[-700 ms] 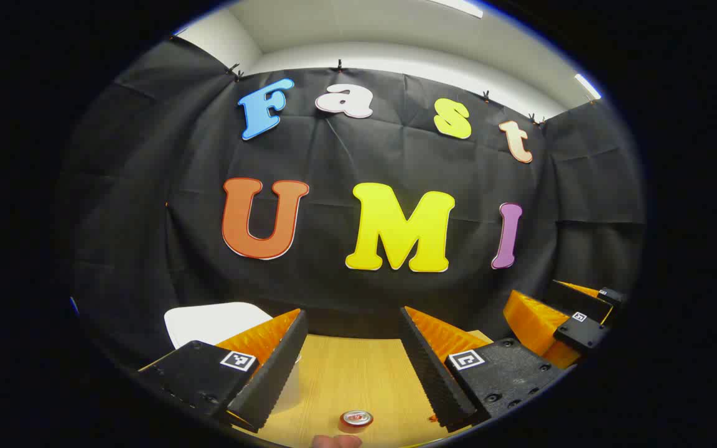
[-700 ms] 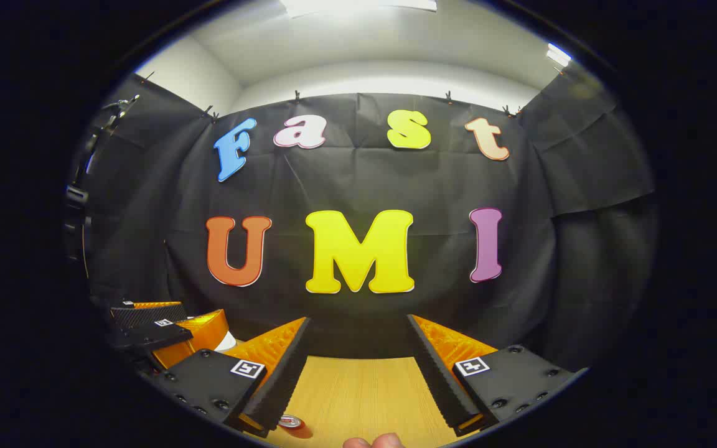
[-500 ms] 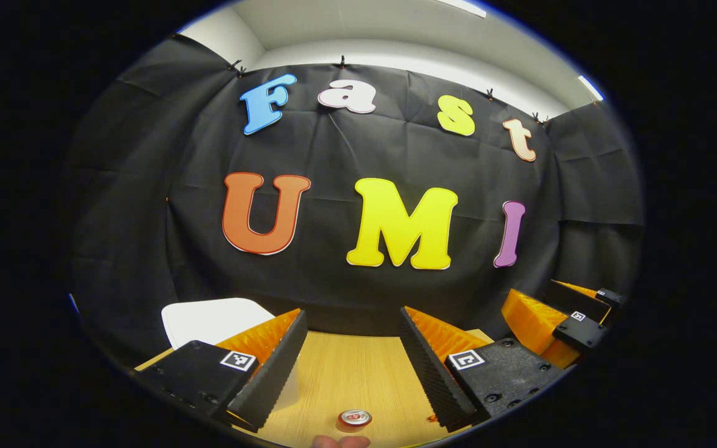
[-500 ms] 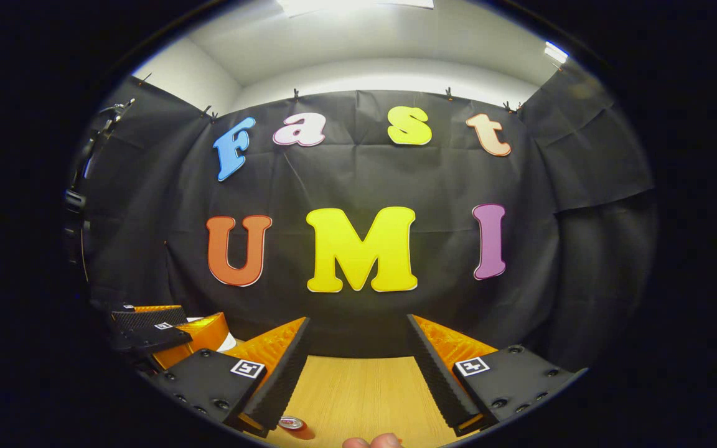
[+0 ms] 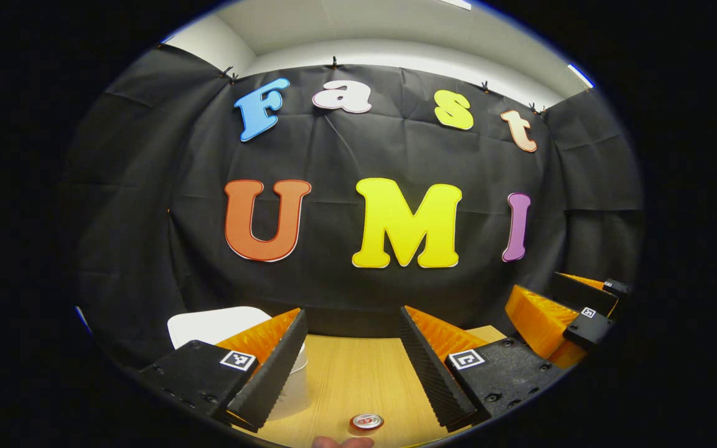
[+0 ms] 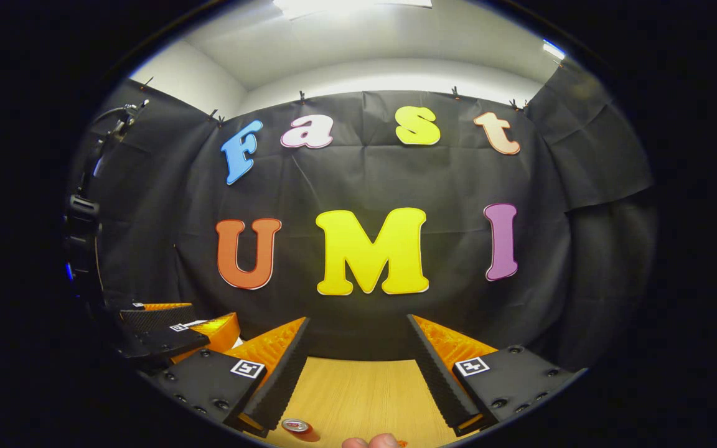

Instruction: Press the lid of the desktop garbage bin to open it, pick up the crumpled paper on the desktop and throw it into the bin, then pick up the pop can on the desktop and drop it into the bin, and finally close the garbage bin lid.

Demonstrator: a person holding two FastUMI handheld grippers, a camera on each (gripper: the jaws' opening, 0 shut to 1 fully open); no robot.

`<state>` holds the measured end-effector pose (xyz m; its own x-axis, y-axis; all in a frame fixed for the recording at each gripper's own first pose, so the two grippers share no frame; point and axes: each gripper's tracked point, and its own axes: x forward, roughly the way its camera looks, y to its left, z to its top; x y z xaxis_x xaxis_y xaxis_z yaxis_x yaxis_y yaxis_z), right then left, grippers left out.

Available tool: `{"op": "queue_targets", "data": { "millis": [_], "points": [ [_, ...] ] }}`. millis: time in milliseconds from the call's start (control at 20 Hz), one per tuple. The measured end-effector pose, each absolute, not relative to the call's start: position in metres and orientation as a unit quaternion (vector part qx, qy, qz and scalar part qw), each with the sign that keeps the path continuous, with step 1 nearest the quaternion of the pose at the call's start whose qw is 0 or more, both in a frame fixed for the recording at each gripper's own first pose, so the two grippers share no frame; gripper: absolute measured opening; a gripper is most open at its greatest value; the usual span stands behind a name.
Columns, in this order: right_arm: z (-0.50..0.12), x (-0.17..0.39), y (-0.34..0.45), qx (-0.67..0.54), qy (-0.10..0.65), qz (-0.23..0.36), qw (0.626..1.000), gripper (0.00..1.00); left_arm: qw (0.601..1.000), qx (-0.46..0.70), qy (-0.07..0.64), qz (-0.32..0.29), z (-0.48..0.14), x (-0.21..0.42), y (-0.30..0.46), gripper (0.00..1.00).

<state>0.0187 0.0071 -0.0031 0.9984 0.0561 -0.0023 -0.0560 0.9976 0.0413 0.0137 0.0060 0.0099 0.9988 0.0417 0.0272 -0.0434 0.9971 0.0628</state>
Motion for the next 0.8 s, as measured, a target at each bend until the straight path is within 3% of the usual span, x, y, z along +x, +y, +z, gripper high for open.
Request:
{"op": "queue_targets", "data": {
  "millis": [300, 350, 400, 800],
  "points": [
    [0.003, 0.029, 0.008, 0.025, 0.003, 0.032, 0.999, 0.94, 0.998, 0.057, -0.034, 0.015, 0.026, 0.021, 0.006, 0.96],
    [0.003, 0.029, 0.009, 0.024, 0.002, 0.034, 0.999, 0.94, 0.997, 0.059, -0.039, 0.014, 0.03, 0.02, 0.006, 1.0],
    [0.002, 0.028, 0.013, 0.023, 0.002, 0.041, 0.999, 0.94, 0.997, 0.058, -0.042, 0.012, 0.033, 0.021, 0.004, 0.96],
    [0.011, 0.028, -0.009, 0.023, -0.012, 0.025, 0.999, 0.93, 0.996, 0.061, -0.057, 0.03, 0.043, 0.018, -0.001, 0.96]
  ]
}}
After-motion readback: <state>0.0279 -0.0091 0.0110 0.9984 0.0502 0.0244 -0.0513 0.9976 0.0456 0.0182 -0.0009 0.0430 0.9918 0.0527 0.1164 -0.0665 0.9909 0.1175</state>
